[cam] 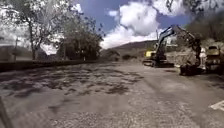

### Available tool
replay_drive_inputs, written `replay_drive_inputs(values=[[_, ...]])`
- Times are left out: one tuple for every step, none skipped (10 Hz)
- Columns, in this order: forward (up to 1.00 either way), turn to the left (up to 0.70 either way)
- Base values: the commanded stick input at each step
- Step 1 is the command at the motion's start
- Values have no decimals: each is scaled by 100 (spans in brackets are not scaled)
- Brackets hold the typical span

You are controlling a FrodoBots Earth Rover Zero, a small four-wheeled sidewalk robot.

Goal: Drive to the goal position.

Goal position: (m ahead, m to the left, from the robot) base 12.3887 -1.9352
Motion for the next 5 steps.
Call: replay_drive_inputs(values=[[70, 0], [70, 0], [70, 0], [70, 0], [70, 0]])
